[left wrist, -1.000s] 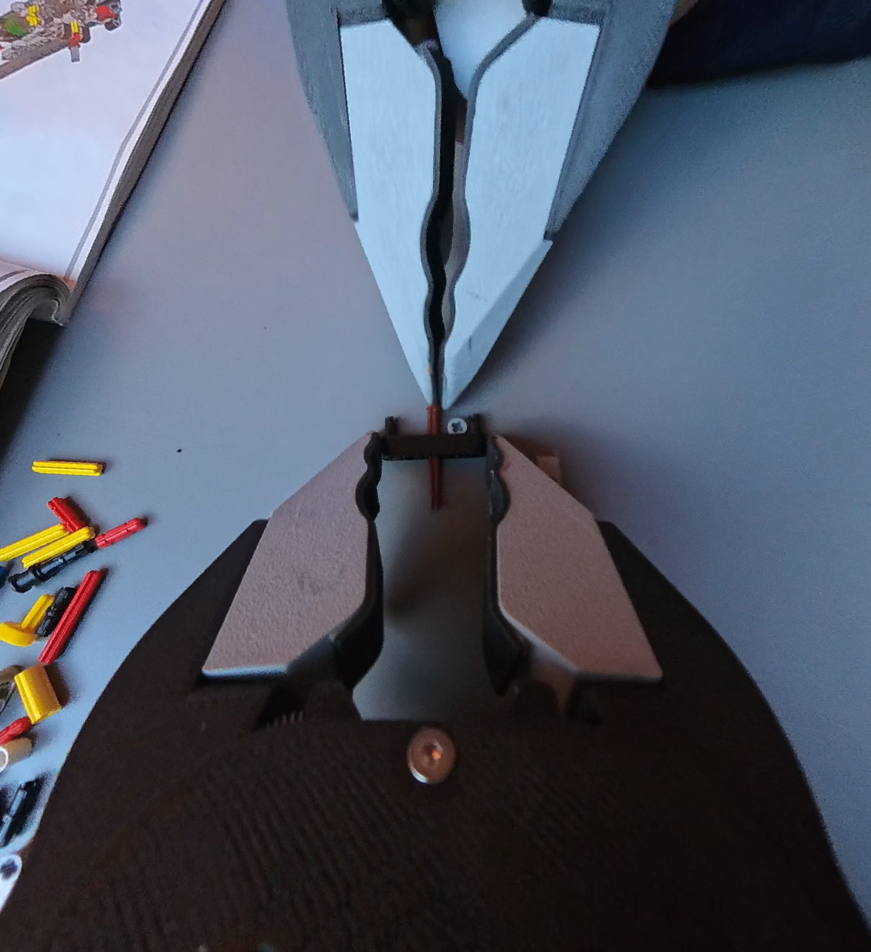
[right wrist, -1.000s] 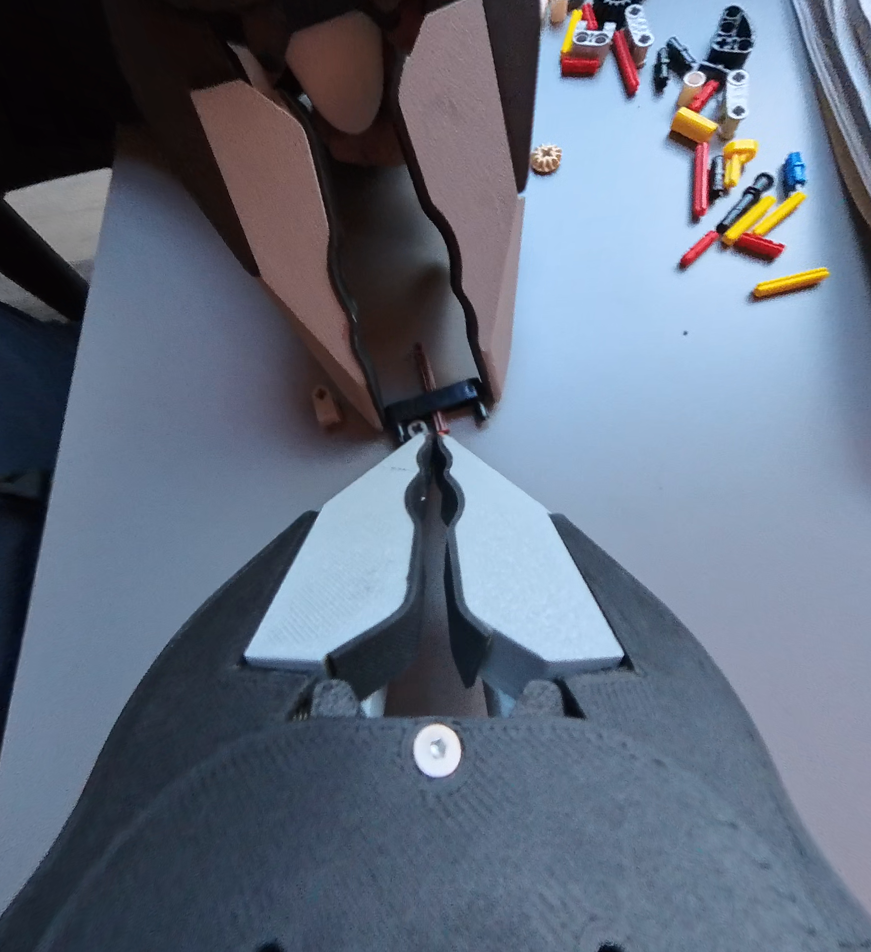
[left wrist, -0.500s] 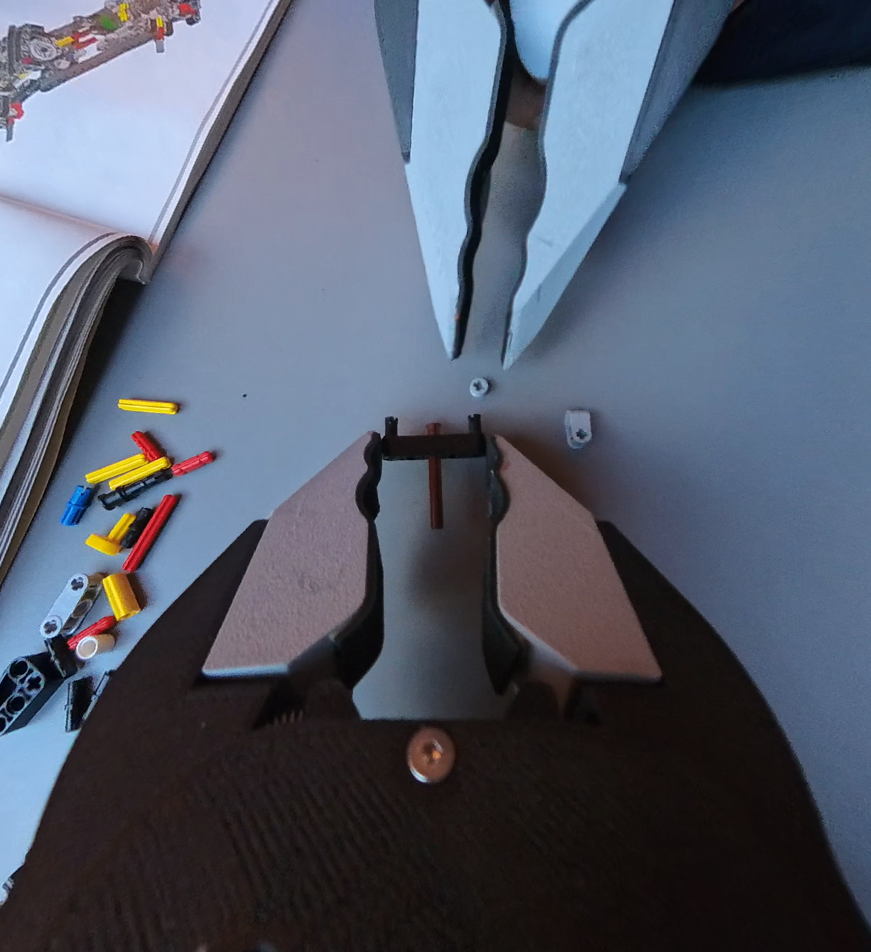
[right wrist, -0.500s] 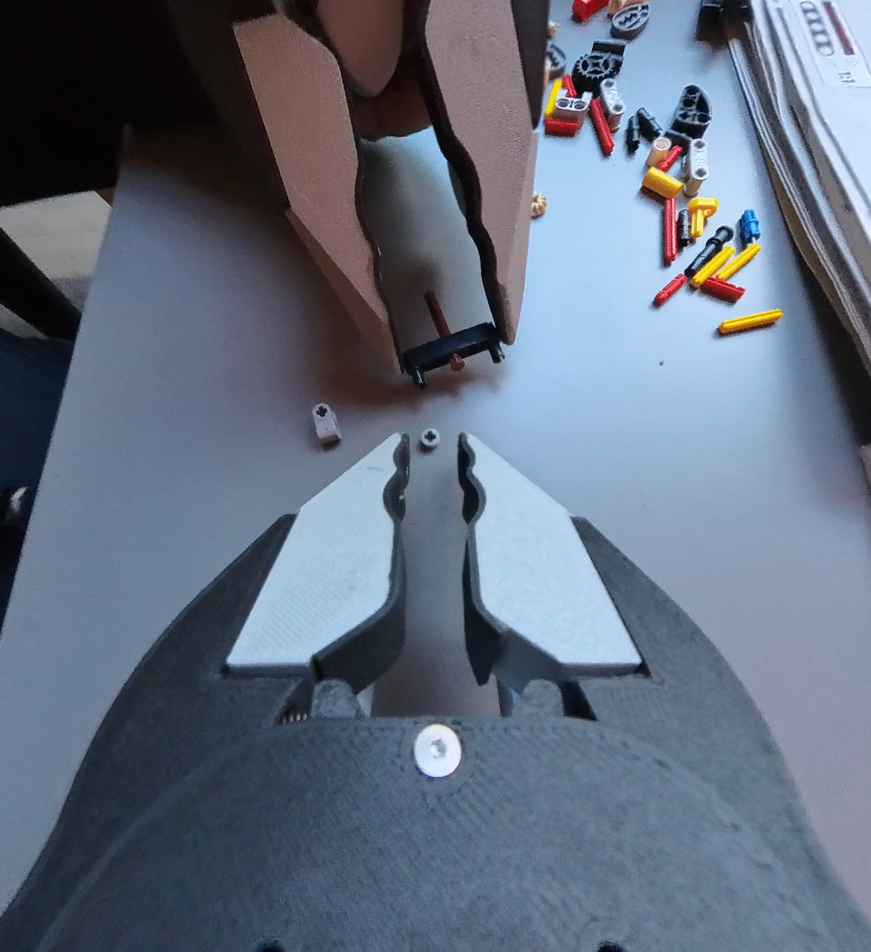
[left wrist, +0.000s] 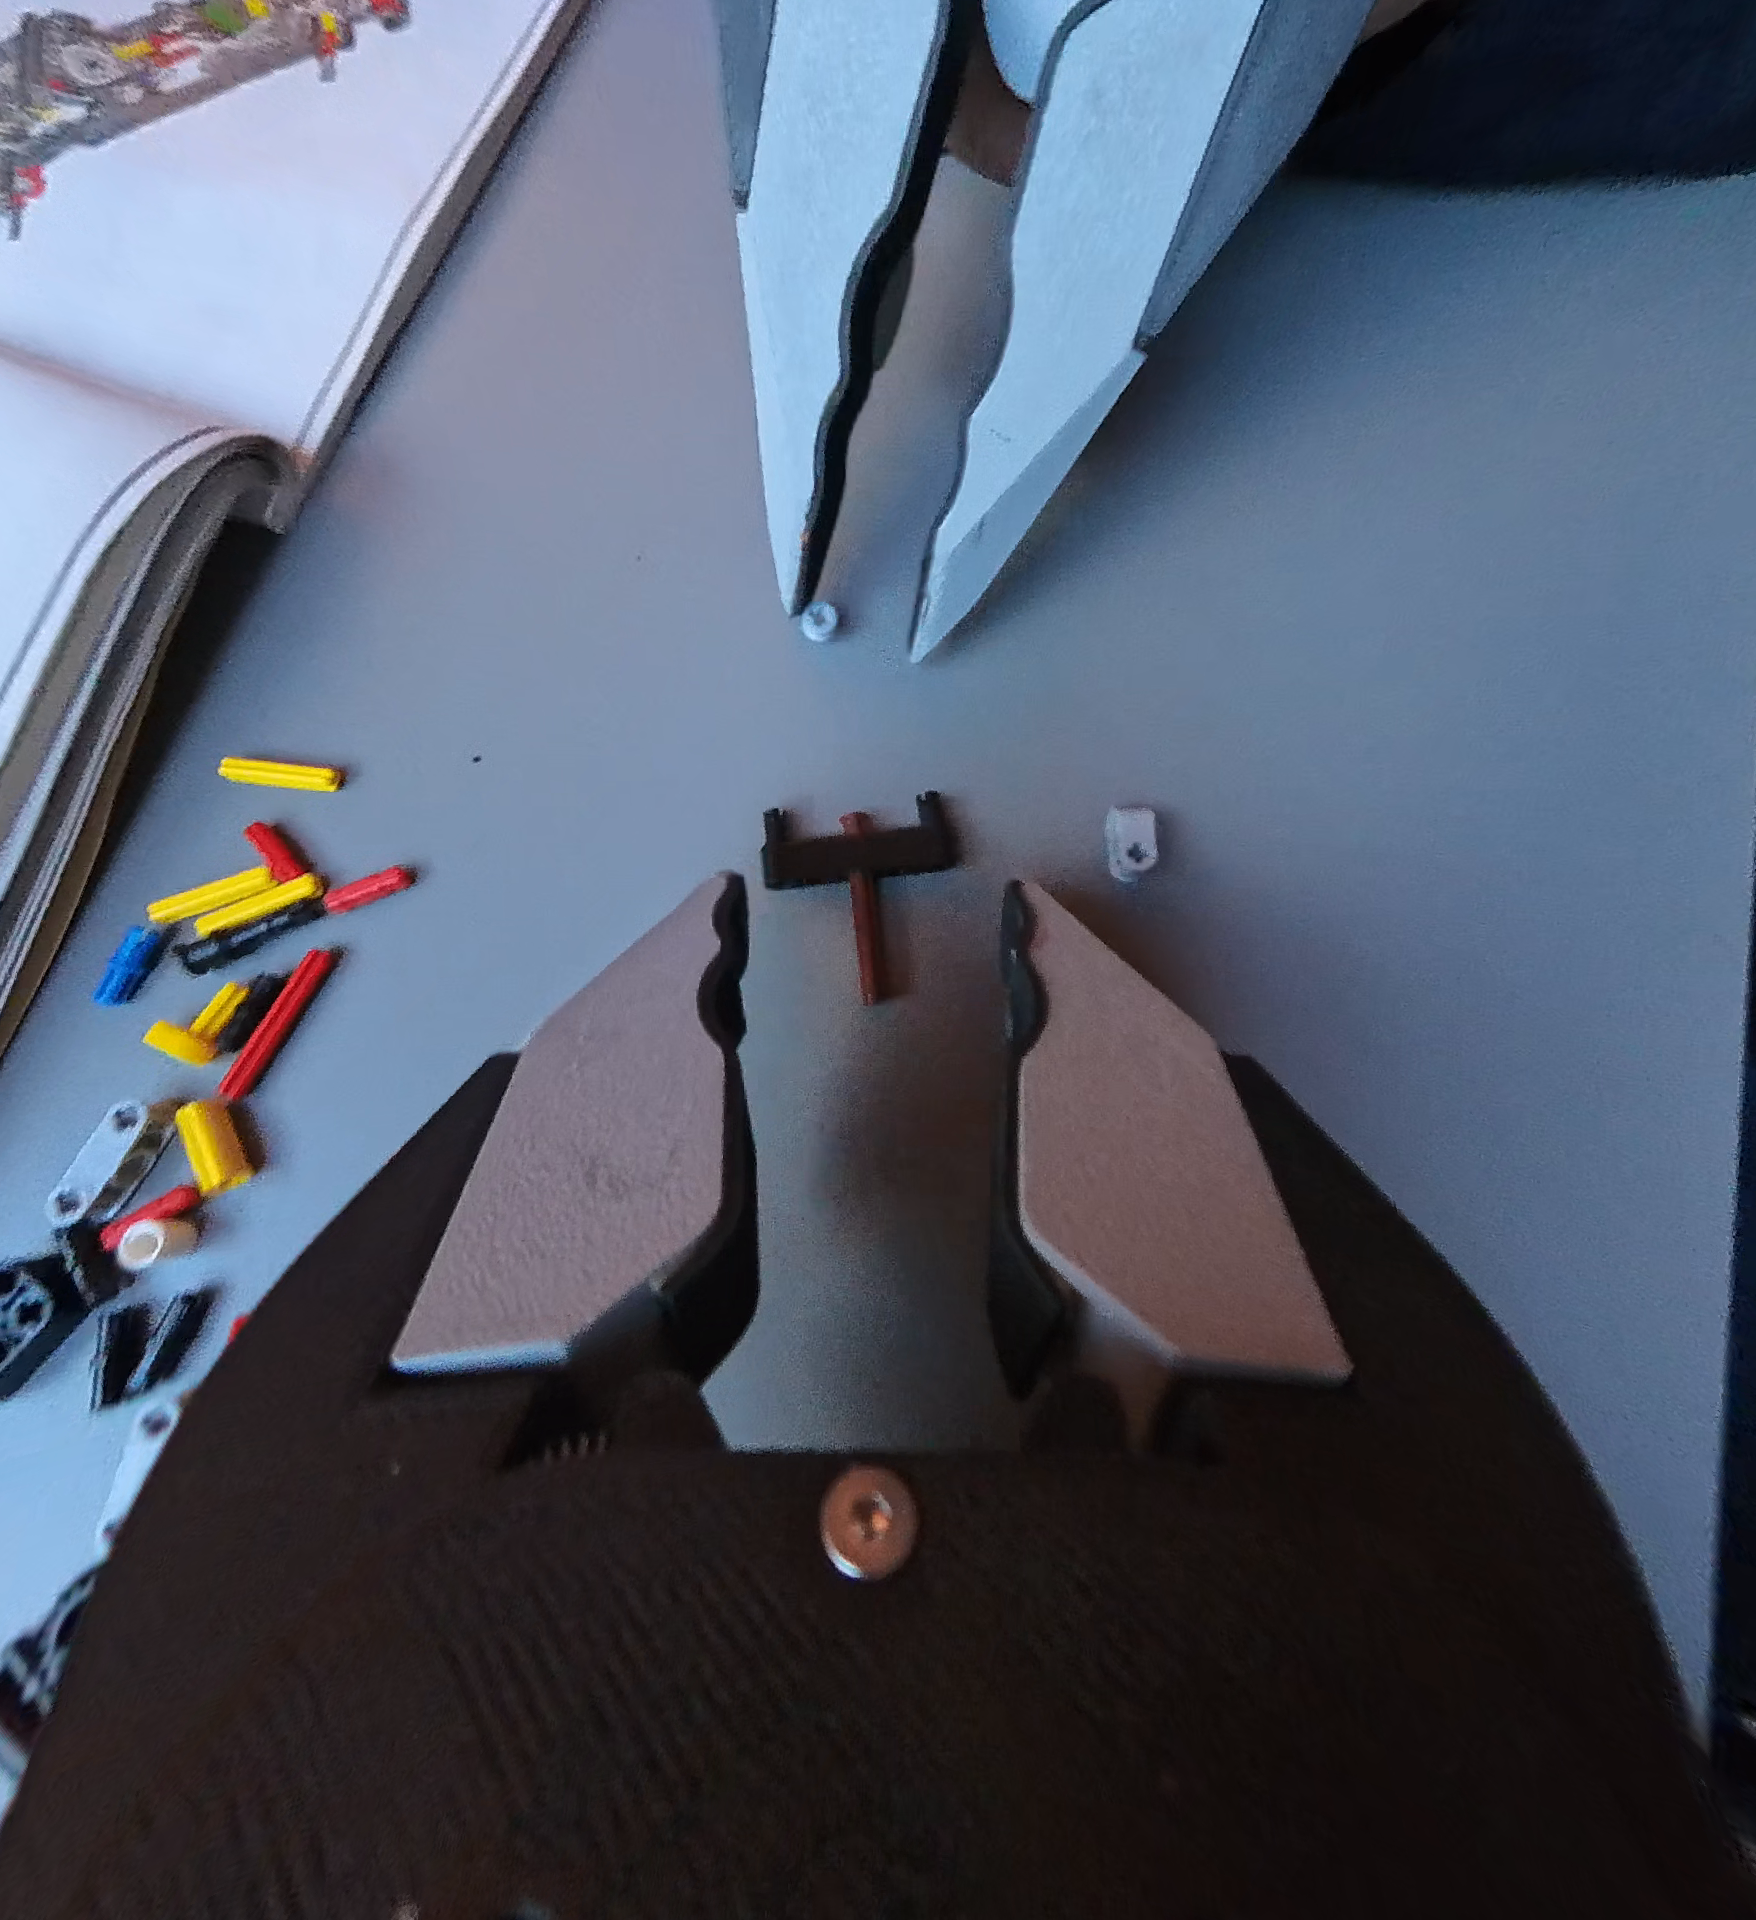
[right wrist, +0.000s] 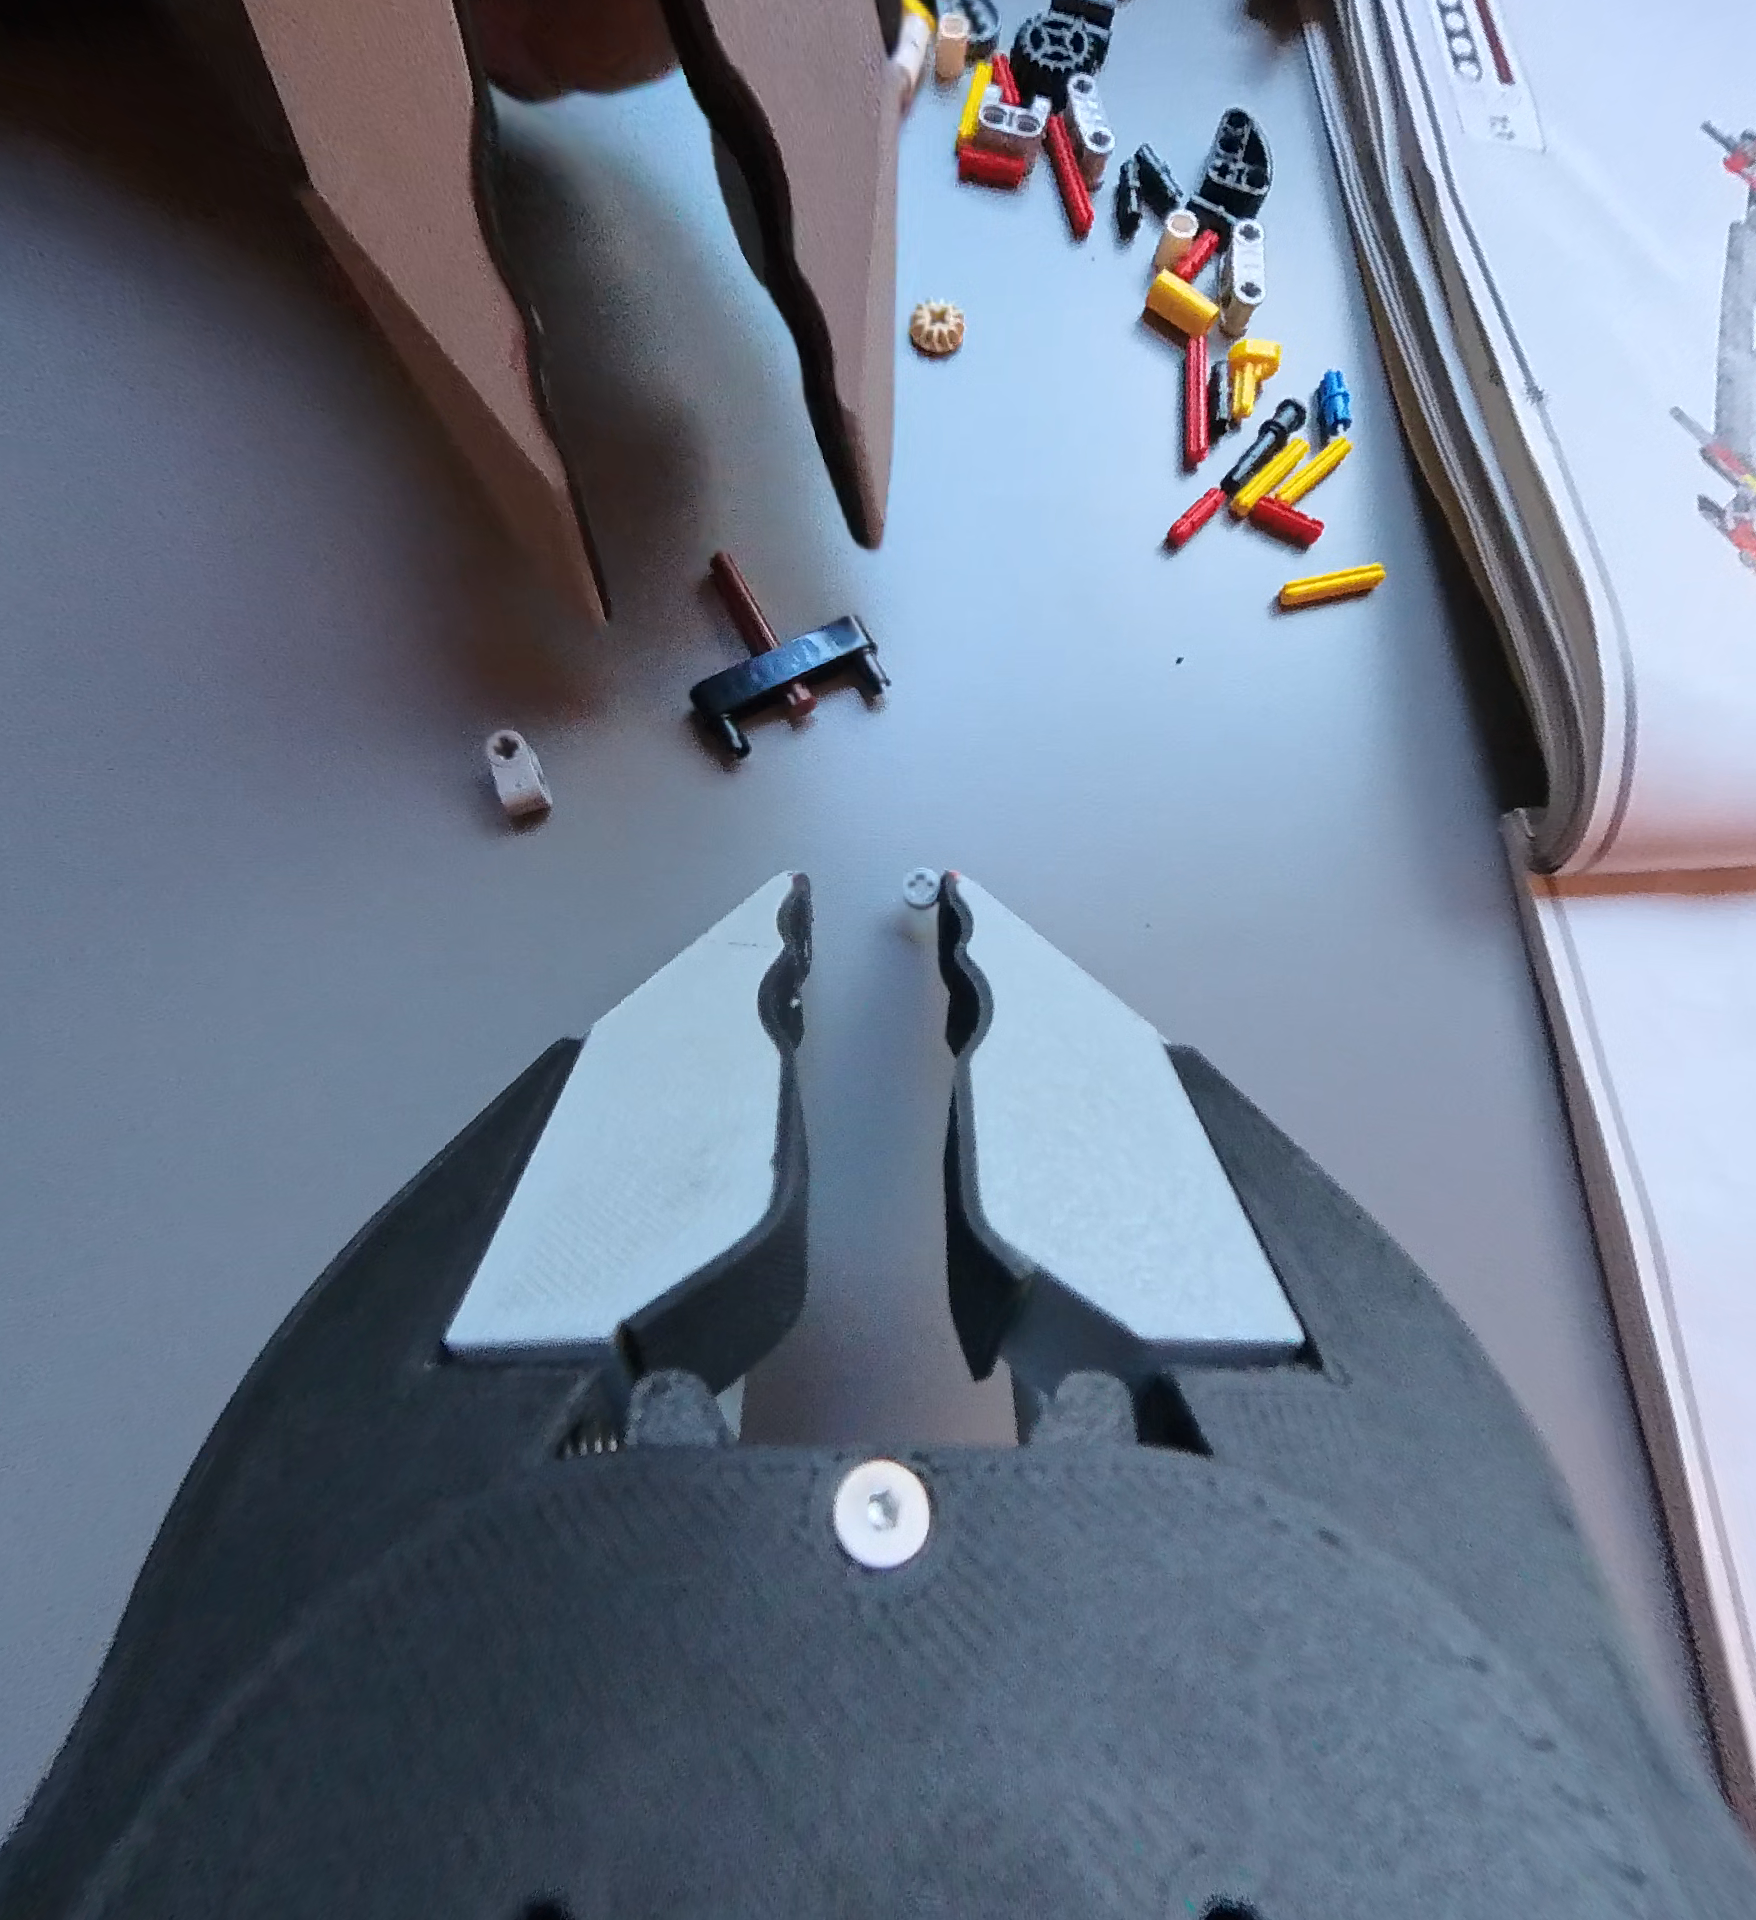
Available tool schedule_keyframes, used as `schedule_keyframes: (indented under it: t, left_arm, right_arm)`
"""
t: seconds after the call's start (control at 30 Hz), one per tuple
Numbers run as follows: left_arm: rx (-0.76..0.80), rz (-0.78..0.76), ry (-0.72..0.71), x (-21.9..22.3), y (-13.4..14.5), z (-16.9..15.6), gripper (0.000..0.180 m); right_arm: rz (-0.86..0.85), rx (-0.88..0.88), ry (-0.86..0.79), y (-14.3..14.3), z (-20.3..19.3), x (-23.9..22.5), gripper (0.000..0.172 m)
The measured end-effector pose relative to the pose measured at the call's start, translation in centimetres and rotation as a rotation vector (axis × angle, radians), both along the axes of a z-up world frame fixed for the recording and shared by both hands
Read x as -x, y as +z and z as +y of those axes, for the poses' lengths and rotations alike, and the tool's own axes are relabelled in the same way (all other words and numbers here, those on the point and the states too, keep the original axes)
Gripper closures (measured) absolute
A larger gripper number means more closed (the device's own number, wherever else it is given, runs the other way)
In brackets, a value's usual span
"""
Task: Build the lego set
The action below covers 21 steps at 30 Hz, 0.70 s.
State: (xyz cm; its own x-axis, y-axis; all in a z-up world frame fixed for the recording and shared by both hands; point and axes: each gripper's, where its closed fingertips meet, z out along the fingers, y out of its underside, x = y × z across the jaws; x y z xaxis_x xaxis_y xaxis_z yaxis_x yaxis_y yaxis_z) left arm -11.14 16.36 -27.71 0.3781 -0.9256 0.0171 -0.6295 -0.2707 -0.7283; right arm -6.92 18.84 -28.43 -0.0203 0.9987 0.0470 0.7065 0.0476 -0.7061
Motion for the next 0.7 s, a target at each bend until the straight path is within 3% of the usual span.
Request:
schedule_keyframes:
  t: [0.2,0.3,0.53,0.7]
  left_arm:
    - [-0.015,0.001,0.011,0.4,1.7,-2.6,0.134]
    - [-0.015,0.041,-0.024,-0.9,1.0,-4.1,0.137]
    - [0.012,0.087,-0.062,-3.0,-1.2,-4.3,0.151]
    - [0.016,0.047,-0.057,-3.5,-1.2,-4.2,0.174]
  right_arm:
    - [0.029,-0.014,0.038,0.8,-0.7,0.7,0.143]
    - [-0.021,-0.032,0.041,0.0,-0.7,0.8,0.142]
    - [-0.029,0.056,0.017,-0.6,-0.9,0.0,0.137]
    - [-0.001,0.072,0.013,-0.3,-1.0,-0.3,0.132]
